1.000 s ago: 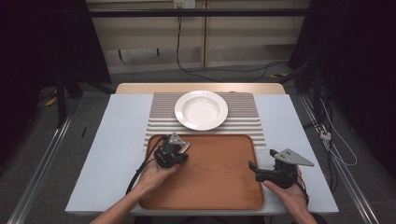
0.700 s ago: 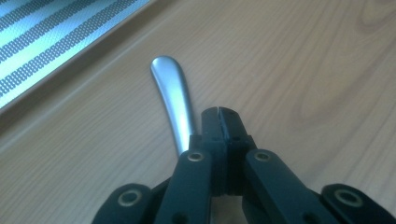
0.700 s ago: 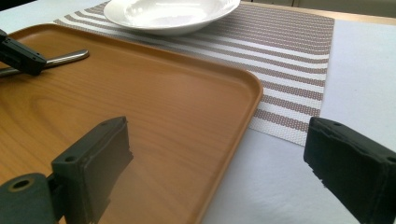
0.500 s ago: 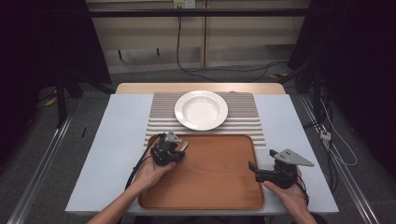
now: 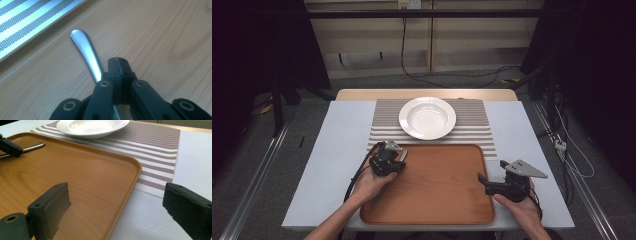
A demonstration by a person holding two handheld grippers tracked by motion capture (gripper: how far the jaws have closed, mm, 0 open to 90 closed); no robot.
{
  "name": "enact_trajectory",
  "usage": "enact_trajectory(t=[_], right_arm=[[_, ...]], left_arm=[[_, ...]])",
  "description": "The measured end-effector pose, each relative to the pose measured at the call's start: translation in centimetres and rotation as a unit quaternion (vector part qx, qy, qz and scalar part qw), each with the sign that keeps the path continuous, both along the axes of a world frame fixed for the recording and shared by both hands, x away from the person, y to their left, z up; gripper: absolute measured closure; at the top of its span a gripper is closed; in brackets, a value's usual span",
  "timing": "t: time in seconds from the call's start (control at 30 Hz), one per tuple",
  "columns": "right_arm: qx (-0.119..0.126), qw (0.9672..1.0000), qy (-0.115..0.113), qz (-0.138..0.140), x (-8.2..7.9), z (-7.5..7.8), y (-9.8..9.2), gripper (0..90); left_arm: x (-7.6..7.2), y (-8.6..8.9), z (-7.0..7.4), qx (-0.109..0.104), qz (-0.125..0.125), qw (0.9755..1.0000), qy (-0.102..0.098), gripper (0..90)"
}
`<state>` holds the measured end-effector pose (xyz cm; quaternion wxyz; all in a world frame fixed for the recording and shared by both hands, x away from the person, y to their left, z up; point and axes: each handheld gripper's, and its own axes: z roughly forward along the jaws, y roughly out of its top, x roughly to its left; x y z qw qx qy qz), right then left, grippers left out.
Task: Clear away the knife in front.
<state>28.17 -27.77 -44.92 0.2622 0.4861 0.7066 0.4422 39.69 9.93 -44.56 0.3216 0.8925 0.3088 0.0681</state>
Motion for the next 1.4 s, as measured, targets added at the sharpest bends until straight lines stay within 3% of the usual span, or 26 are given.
enact_trajectory(t=[0.3, 0.53, 0.8, 1.23, 1.4], right_arm=[[-0.001, 1.0000, 0.000, 0.001, 0.1, 0.0, 0.0, 6.8], [0.000, 1.0000, 0.000, 0.000, 0.1, 0.0, 0.0, 6.8], [0.000, 1.0000, 0.002, -0.004, 0.1, 0.0, 0.0, 6.8], [0.000, 1.0000, 0.001, -0.004, 0.1, 0.0, 0.0, 6.8], [-0.002, 1.0000, 0.001, -0.004, 0.1, 0.0, 0.0, 6.8]], left_arm=[[0.2, 0.5, 0.1, 0.003, 0.015, 0.9998, 0.012, 90.0], [0.1, 0.7, 0.2, 0.014, 0.028, 0.9995, 0.001, 90.0], [0.3, 1.5, 0.3, 0.014, 0.044, 0.9989, 0.009, 90.0], [0.5, 2.1, 0.5, 0.025, 0.045, 0.9986, 0.013, 90.0], [0.6, 2.5, 0.4, 0.019, 0.055, 0.9982, 0.016, 90.0]])
